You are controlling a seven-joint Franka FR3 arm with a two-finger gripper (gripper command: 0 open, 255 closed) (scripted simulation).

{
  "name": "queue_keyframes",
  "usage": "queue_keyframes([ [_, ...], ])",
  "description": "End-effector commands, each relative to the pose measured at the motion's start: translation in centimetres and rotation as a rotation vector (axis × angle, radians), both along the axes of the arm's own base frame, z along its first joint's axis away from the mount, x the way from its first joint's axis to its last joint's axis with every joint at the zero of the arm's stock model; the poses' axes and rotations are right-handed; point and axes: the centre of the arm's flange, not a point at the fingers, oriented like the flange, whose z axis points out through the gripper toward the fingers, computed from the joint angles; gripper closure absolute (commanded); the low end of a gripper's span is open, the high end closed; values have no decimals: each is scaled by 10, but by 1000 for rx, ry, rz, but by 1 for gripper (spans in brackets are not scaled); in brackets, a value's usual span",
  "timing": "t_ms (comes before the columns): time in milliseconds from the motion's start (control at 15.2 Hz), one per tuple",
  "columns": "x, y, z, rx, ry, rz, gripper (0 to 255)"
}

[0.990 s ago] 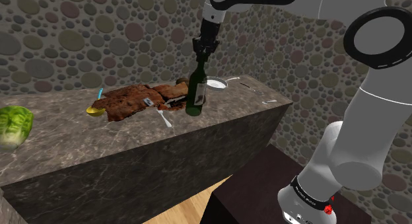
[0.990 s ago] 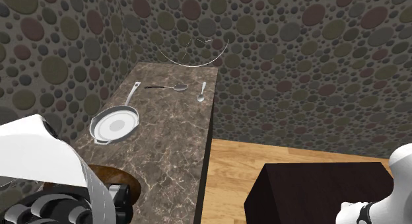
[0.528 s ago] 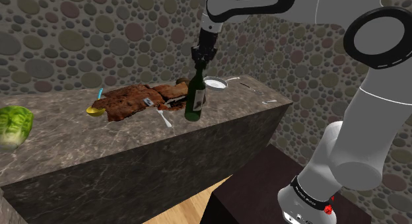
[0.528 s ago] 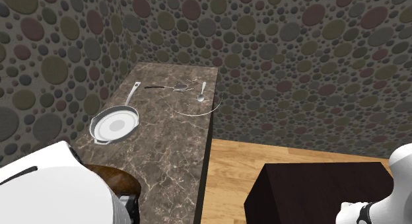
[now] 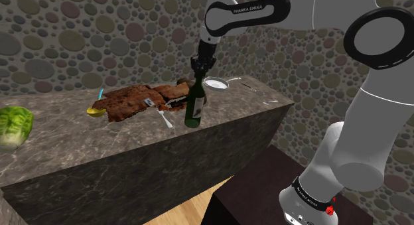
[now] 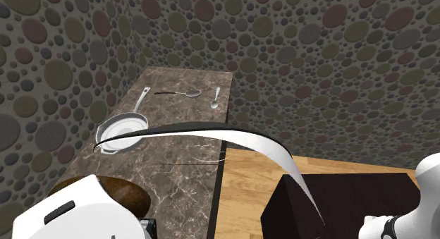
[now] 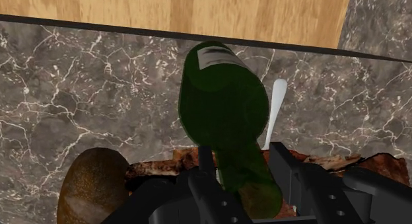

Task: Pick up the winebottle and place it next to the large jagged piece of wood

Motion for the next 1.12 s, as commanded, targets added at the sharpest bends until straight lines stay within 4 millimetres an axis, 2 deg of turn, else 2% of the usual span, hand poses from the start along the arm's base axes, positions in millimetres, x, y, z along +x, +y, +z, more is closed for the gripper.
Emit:
queue_keyframes([
  [0, 0, -1, -12, 0, -1, 0, 255],
  [66, 0, -1, -17, 0, -1, 0, 255],
  [594, 0, -1, -17, 0, -1, 0, 255],
  [660, 0, -1, -17, 0, -1, 0, 0],
  [990, 0, -1, -17, 0, -1, 0, 0],
  [1056, -1, -1, -4, 0, -1, 0, 0],
])
